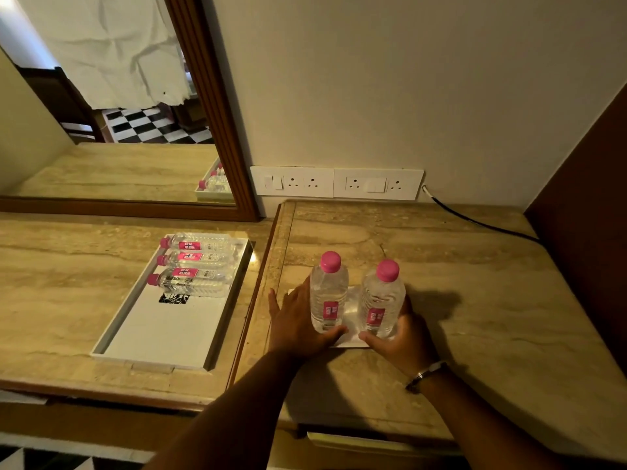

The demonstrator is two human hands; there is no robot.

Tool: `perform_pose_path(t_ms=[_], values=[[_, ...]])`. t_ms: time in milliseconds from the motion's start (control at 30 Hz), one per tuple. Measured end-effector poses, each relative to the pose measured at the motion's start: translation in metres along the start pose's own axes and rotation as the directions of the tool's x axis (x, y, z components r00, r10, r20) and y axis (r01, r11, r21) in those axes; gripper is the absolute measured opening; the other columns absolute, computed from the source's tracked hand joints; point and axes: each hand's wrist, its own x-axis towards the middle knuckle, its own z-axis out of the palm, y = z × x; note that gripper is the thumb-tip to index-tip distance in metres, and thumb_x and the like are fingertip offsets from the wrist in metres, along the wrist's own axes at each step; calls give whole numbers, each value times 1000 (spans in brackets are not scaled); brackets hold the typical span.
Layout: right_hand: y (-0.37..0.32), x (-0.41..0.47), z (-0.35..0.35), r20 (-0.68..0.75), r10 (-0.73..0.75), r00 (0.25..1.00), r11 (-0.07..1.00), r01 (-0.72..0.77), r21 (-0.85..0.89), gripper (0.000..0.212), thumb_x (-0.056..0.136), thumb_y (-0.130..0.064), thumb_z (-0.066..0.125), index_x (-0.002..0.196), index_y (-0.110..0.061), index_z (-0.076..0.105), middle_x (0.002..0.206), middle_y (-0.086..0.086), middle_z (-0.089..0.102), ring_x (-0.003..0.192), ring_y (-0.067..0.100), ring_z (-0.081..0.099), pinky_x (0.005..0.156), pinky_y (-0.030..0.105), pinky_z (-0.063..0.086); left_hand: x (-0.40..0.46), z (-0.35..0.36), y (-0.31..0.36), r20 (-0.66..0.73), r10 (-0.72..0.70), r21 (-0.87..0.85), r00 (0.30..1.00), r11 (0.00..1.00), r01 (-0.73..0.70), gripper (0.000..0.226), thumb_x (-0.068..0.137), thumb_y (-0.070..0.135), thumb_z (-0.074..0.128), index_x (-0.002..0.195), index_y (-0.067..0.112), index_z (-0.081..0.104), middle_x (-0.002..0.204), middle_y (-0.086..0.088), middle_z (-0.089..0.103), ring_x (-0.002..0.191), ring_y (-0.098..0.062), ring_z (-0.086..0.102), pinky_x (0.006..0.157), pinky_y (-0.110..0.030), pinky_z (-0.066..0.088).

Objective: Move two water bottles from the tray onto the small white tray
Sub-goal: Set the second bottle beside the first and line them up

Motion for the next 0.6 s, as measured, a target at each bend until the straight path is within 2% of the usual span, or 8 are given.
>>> perform_pose_path(t_ms=[100, 200, 267, 400, 600], values=[[5, 2, 5, -80, -37, 996, 999, 35, -25, 99, 55, -55, 77, 138, -20, 36, 106, -6, 67, 93, 5, 64, 75, 19, 52, 0, 3, -5, 28, -7, 37, 1000, 999, 6, 103, 68, 86, 52, 150, 25, 34, 147, -3, 52, 138, -24, 38, 120, -67, -2], [10, 2, 9, -156, -14, 988, 999, 9, -34, 98, 55, -50, 82, 135, -12, 41, 105, 3, 70, 92, 14, 67, 73, 26, 54, -1, -1, -8, 0, 24, 25, 1000, 999, -24, 100, 69, 82, 54, 148, 23, 37, 143, -7, 56, 136, -27, 44, 120, -67, 1], [12, 2, 12, -200, -4, 980, 999, -4, -36, 95, 54, -40, 88, 132, -13, 42, 106, 8, 69, 92, 18, 66, 73, 30, 54, -4, -4, -10, -41, 51, 12, 998, 999, -50, 96, 69, 80, 56, 144, 23, 38, 137, -9, 61, 130, -31, 51, 119, -67, 4], [9, 4, 12, -218, -21, 976, 997, 5, -77, 93, 51, -35, 90, 128, -17, 42, 106, 9, 68, 91, 22, 65, 72, 26, 47, -7, -6, -16, -45, 65, 31, 997, 997, -64, 98, 71, 84, 51, 143, 17, 46, 132, -12, 64, 127, -32, 54, 120, -67, 7], [9, 3, 14, -217, 1, 976, 997, -17, -72, 97, 51, -31, 91, 133, -12, 42, 111, 10, 67, 95, 23, 64, 75, 28, 48, -3, -11, -16, -14, 67, 12, 998, 998, -67, 103, 70, 85, 52, 146, 16, 44, 137, -8, 61, 130, -28, 51, 122, -61, 1]])
